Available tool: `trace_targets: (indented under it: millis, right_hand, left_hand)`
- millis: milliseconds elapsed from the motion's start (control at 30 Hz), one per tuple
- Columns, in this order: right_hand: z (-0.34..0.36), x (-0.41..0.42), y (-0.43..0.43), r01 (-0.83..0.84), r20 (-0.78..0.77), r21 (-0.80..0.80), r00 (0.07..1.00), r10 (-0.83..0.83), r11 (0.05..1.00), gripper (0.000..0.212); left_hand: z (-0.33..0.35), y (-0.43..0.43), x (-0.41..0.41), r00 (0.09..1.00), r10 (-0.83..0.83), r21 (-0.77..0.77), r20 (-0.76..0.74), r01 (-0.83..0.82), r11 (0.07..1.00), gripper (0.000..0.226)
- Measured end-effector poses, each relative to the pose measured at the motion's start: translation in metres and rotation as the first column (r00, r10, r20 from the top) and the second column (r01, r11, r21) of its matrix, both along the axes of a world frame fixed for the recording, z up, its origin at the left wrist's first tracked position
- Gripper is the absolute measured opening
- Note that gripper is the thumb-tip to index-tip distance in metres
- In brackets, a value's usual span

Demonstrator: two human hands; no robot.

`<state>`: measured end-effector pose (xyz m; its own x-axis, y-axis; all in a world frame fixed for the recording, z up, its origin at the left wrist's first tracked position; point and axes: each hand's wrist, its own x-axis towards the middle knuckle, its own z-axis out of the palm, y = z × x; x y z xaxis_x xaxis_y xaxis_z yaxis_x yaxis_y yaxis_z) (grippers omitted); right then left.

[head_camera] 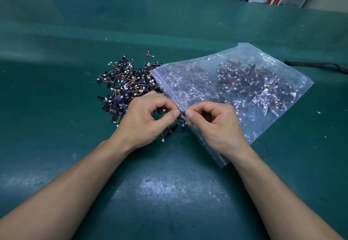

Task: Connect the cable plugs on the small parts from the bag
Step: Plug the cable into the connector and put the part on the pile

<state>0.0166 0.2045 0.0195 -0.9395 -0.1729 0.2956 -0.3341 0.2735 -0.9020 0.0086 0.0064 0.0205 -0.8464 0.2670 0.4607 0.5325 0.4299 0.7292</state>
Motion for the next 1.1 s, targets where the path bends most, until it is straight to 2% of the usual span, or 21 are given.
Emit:
trace_targets:
  millis: [200, 333, 467, 733, 900, 1100]
  right_hand:
    - [-0.0005, 0.0014, 0.0016, 0.025, 0.003, -0.048, 1.000, -0.025, 0.999, 0.003]
    - [-0.0010, -0.0004, 0.0015, 0.039, -0.041, 0.018, 0.998, -0.038, 0.999, 0.013]
    - [-0.0035, -0.0022, 0.0014, 0.044, -0.078, 0.026, 0.996, -0.042, 0.999, 0.011]
    - [-0.0055, -0.0014, 0.0049, 0.068, -0.172, 0.074, 0.984, -0.054, 0.995, 0.005]
    - [-0.0046, -0.0028, 0.0042, 0.086, -0.243, 0.129, 0.969, -0.052, 0.988, 0.003]
    - [-0.0044, -0.0007, 0.0035, 0.091, -0.214, 0.107, 0.975, -0.067, 0.990, 0.005]
  left_hand:
    - [-0.0008, 0.0002, -0.0018, 0.997, 0.007, -0.022, -0.079, -0.009, 1.000, 0.009]
    - [-0.0013, -0.0005, -0.0019, 0.996, -0.002, -0.030, -0.092, -0.001, 1.000, 0.007]
    - [-0.0016, -0.0014, -0.0026, 0.992, -0.017, -0.049, -0.125, 0.010, 0.999, 0.004]
    - [-0.0017, -0.0033, -0.0063, 0.944, 0.015, -0.107, -0.329, -0.053, 0.993, 0.006]
    - [-0.0013, -0.0036, -0.0048, 0.948, 0.018, -0.108, -0.318, -0.055, 0.993, 0.006]
    - [-0.0011, -0.0037, -0.0041, 0.964, 0.017, -0.113, -0.266, -0.049, 0.992, 0.007]
